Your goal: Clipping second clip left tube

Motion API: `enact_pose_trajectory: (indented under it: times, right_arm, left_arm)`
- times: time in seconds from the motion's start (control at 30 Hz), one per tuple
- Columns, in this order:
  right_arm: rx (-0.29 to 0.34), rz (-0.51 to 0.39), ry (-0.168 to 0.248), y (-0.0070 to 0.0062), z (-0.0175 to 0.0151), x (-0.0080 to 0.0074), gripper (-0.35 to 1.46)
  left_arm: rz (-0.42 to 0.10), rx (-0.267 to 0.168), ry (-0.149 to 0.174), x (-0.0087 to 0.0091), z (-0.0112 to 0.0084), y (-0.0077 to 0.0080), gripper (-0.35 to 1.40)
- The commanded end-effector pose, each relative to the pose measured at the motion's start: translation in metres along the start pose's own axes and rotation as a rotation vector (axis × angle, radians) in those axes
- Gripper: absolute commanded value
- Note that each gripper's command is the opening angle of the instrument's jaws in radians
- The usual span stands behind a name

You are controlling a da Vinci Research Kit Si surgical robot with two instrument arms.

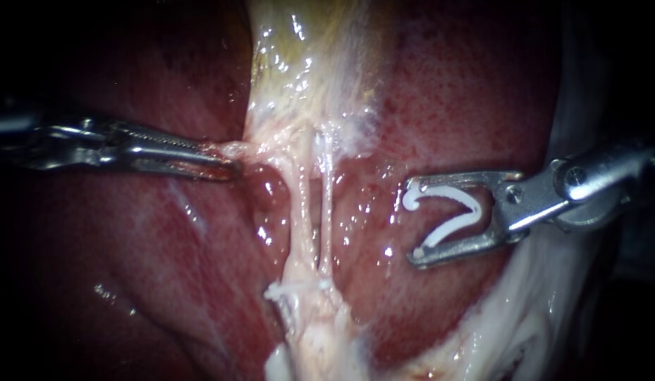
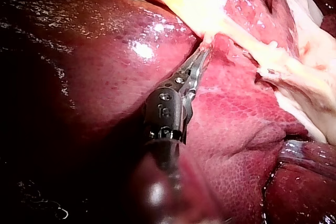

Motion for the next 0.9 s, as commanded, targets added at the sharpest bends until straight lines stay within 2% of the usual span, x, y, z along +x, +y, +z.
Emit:
enact_pose_trajectory:
  times: [0.03,0.2,0.33,0.53,0.7,0.9]
  right_arm:
    - [0.000,0.000,0.000,0.0000,0.0000,0.0000,0.50]
    - [0.000,0.000,0.000,0.0000,0.0000,0.0000,0.50]
    - [0.004,0.000,0.001,0.0000,0.0000,0.0000,0.50]
    - [0.004,0.000,0.001,-0.0001,0.0000,0.0000,0.50]
    - [0.004,0.000,0.001,-0.0001,0.0000,0.0001,0.50]
    - [0.007,0.000,0.002,-0.0001,0.0001,0.0002,0.50]
  left_arm:
    - [0.000,0.000,0.000,0.0001,0.0000,0.0000,-0.35]
    - [-0.001,-0.003,-0.001,0.0003,-0.0007,0.0004,-0.35]
    - [-0.009,-0.013,0.001,0.0017,-0.0027,0.0011,-0.35]
    - [-0.033,-0.007,0.063,0.0048,-0.0066,0.0019,-0.35]
    - [-0.009,0.005,0.119,0.0070,-0.0098,0.0019,-0.35]
    - [0.005,0.016,0.132,0.0077,-0.0107,0.0014,-0.35]
